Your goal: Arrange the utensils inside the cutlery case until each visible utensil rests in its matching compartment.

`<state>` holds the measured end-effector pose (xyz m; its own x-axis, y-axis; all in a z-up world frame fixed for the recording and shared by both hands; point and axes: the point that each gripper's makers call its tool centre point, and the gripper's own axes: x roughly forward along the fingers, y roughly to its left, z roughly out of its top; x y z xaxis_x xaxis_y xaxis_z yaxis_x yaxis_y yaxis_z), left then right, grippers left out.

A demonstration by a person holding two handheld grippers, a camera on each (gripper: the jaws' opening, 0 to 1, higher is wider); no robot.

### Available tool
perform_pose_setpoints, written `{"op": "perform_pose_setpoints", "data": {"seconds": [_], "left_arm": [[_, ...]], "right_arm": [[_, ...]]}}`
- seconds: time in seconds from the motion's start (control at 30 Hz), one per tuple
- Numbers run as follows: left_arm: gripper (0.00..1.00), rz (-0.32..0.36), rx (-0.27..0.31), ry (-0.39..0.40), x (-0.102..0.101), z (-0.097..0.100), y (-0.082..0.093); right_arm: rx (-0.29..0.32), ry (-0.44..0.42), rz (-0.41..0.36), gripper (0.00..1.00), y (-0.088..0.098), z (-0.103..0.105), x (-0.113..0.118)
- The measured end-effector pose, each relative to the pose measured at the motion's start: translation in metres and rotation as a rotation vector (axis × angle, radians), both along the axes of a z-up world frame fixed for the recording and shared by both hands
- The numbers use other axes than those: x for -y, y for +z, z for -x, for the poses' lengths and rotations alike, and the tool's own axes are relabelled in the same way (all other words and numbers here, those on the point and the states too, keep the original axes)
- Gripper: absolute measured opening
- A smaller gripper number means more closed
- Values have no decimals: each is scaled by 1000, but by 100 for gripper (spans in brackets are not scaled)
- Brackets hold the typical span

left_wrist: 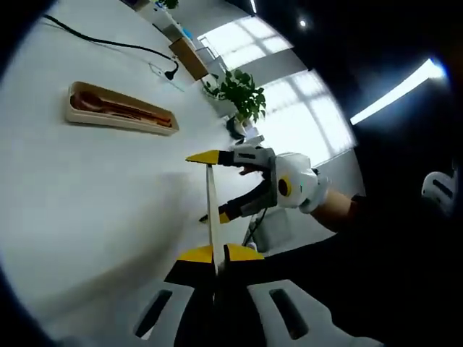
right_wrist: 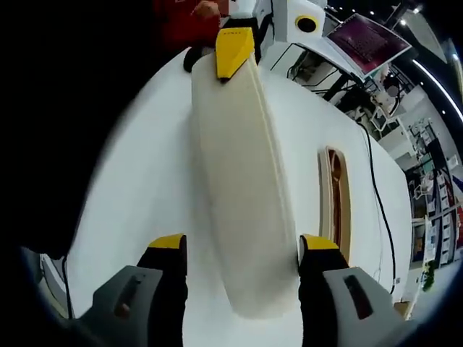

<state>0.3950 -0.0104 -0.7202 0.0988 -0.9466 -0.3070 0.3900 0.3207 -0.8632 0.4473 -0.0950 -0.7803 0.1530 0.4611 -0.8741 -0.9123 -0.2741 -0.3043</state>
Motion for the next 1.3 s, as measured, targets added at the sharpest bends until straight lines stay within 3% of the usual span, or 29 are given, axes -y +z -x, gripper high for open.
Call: {"op": "perform_pose_setpoints", "data": {"seconds": [0.13, 0.23, 0.53, 0.67, 1.13, 1.3], "left_arm": [[3, 0, -19, 8, -3, 0, 1], [3, -27, -6, -11, -5, 1, 1], [3, -4, 3, 2, -3, -5, 18], [3, -13, 18, 4, -5, -13, 23], [3, -22, 40, -8, 3, -18, 31], [3, 0, 50, -7, 6, -20, 41]], "right_arm": [[-24, -14, -1, 60, 6, 2, 6], [38, 7, 16, 60, 10, -1, 8], [78, -34, -5, 60, 27, -6, 17], [78, -64, -11, 61, 26, -10, 20], [132, -40, 1, 62, 33, -10, 20], [142, -36, 8, 63, 36, -13, 25]]}}
